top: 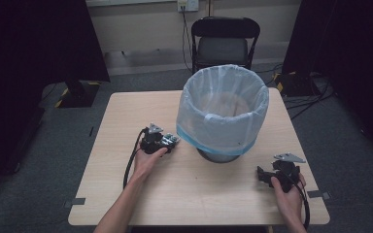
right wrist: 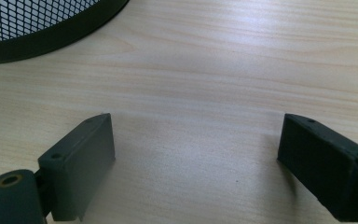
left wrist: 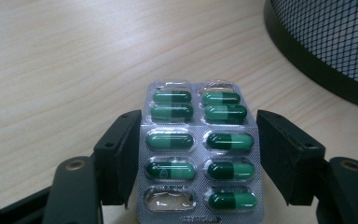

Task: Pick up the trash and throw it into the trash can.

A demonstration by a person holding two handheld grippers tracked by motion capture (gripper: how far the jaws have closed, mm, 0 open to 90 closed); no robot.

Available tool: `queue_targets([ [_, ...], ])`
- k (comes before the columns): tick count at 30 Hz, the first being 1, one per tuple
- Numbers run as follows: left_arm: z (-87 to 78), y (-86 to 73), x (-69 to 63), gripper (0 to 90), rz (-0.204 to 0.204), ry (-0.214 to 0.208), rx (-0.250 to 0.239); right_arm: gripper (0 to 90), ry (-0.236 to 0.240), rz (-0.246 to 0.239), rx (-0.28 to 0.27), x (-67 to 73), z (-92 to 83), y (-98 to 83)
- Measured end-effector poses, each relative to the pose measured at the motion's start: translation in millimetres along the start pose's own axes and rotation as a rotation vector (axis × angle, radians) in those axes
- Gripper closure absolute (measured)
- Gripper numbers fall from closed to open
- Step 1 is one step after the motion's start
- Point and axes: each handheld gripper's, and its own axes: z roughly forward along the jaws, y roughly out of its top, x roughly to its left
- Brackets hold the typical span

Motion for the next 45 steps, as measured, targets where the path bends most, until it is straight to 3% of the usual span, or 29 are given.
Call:
queue_targets([
  [9,-14.9,3.1,1.1,34.0,-0.024,-0.041,-0.031,9.8,0.000,0.000,0.000,0.0,0.0,0.0],
  [14,-33.2,8.0,-0.6,34.0,0.002,-0.051,-0.077,9.8,0.000,0.000,0.000,0.0,0.0,0.0],
  [17,-45.3,12.2,1.9,34.0,0.018,-0.084,-0.088,9.8,0.000,0.000,0.000,0.0,0.0,-0.1],
  [21,-60.0,22.4,2.1,34.0,0.024,-0.085,-0.138,9.8,0.000,0.000,0.000,0.0,0.0,0.0],
  [25,-70.2,31.1,4.3,34.0,0.044,-0.094,-0.150,9.8,0.000,0.000,0.000,0.0,0.0,0.0],
  [27,-80.1,38.7,5.6,34.0,0.035,-0.108,-0.189,9.8,0.000,0.000,0.000,0.0,0.0,0.0],
  [39,-104.6,71.2,6.7,34.0,0.066,-0.129,-0.266,9.8,0.000,0.000,0.000,0.0,0.0,0.0],
  [45,-115.9,84.2,0.0,34.0,0.071,-0.163,-0.310,9.8,0.000,0.000,0.000,0.0,0.0,0.0],
])
